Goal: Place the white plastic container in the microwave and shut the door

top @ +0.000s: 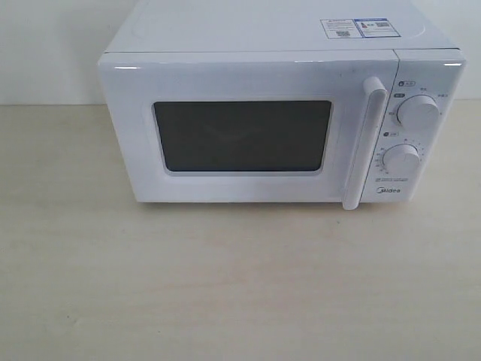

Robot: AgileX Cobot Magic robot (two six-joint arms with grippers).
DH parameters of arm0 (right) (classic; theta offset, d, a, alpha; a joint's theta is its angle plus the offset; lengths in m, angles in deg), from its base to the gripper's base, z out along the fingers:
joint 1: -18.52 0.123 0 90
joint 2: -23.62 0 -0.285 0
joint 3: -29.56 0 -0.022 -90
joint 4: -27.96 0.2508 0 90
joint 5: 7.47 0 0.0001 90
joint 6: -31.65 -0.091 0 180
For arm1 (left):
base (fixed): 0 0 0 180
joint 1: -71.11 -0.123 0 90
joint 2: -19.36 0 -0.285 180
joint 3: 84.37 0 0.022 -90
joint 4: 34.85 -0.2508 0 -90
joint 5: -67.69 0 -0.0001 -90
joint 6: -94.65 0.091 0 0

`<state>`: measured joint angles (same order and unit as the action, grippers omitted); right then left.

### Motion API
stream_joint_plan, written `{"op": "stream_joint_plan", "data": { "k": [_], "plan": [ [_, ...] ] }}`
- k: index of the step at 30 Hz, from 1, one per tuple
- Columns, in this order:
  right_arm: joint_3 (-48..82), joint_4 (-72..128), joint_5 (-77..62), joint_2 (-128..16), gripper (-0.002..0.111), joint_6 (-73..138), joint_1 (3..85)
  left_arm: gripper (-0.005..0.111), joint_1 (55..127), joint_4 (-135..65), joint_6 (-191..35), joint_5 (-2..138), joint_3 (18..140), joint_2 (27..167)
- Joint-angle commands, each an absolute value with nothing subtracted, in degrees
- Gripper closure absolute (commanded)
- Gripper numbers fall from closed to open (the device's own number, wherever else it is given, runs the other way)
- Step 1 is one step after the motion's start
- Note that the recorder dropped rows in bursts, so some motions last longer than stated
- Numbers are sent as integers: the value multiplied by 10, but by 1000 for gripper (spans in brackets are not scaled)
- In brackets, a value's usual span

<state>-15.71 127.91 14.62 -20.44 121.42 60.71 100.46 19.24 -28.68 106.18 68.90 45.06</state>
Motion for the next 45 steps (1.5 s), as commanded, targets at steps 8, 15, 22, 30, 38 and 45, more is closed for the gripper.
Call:
{"op": "stream_joint_plan", "data": {
  "k": [8, 15, 22, 30, 38, 45],
  "plan": [
    [-156, 1279, 144, -202, 108, 1216, 603, 102, 880, -111, -505, 1101, 689, 319],
    [-156, 1279, 144, -202, 108, 1216, 603, 102, 788, -306, -762, 1148, 684, 316],
    [-156, 1279, 145, -202, 108, 1216, 603, 102, 743, -328, -815, 976, 569, 316],
    [-156, 1279, 145, -202, 108, 1216, 603, 102, 716, -328, -858, 856, 387, 316],
    [-156, 1279, 145, -202, 108, 1216, 603, 102, 714, -328, -877, 737, 241, 316],
    [-156, 1279, 145, -202, 108, 1216, 603, 102, 714, -328, -877, 735, 184, 315]
  ]
}}
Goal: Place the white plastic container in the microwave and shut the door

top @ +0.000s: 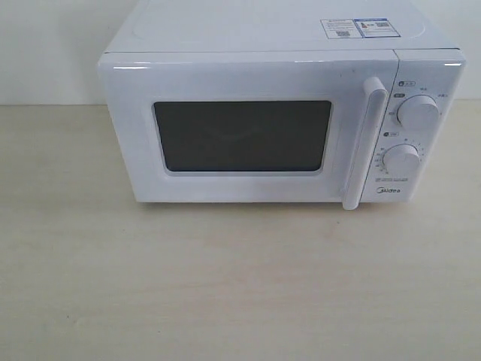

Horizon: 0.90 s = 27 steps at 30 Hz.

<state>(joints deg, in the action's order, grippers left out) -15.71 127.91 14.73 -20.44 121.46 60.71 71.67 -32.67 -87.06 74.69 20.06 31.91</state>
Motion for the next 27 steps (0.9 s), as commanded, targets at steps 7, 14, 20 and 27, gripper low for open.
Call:
{"op": "stream_joint_plan", "data": {
  "k": [7, 14, 20, 27],
  "plan": [
    [-156, 1279, 145, -202, 108, 1216, 603, 102, 714, -329, -875, 804, 184, 315],
    [-156, 1279, 145, -202, 108, 1216, 603, 102, 711, -329, -871, 842, 184, 315],
    [-156, 1279, 145, -202, 108, 1216, 603, 102, 711, -329, -871, 842, 184, 315],
    [-156, 1279, 145, -202, 108, 1216, 603, 102, 711, -329, -871, 842, 184, 315]
  ]
}}
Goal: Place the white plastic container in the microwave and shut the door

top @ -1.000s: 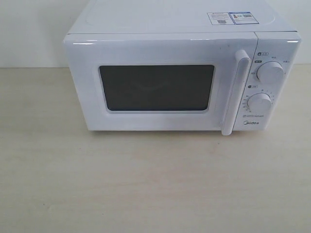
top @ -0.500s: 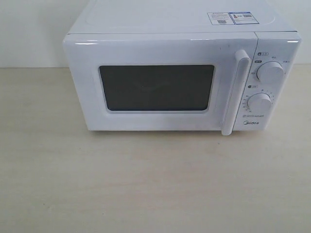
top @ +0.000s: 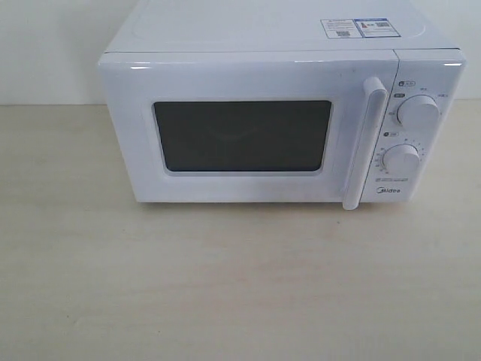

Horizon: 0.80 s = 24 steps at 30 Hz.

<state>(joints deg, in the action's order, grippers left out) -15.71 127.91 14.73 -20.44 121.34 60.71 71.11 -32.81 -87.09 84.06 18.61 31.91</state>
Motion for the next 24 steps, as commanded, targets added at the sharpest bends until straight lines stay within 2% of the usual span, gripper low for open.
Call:
{"op": "stream_joint_plan", "data": {
  "k": [1, 19, 24],
  "plan": [
    [-156, 1279, 145, -202, 108, 1216, 603, 102, 711, -329, -871, 842, 184, 315],
    [-156, 1279, 181, -201, 108, 1239, 602, 102, 711, -329, -871, 842, 184, 315],
    [-169, 1279, 79, -175, 108, 1212, 526, 102, 711, -329, -871, 842, 184, 315]
  ]
}}
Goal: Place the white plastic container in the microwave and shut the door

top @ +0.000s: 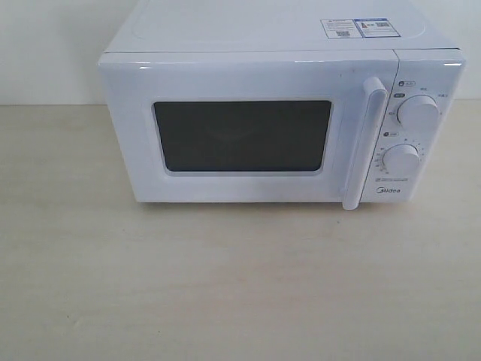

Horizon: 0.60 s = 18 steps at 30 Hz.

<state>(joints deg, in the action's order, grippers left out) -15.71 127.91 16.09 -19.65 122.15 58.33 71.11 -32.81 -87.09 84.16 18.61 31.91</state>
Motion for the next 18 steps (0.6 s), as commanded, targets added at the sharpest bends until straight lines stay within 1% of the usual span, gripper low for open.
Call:
{"op": "stream_joint_plan", "data": {
  "k": [1, 4, 8, 13, 18],
  "plan": [
    [-180, 1279, 36, -168, 108, 1216, 499, 102, 711, -329, -871, 842, 184, 315],
    [-222, 1279, -81, -136, 108, 1215, 410, 102, 711, -329, -871, 842, 184, 315],
    [-283, 1279, -151, -75, 108, 1191, 330, 102, 711, -329, -871, 842, 184, 315],
    [-351, 1279, -206, 15, 108, 1181, 274, 102, 711, -329, -871, 842, 184, 315],
    [-364, 1279, -198, 65, 108, 1176, 265, 102, 711, -329, -871, 842, 184, 315]
  ]
}}
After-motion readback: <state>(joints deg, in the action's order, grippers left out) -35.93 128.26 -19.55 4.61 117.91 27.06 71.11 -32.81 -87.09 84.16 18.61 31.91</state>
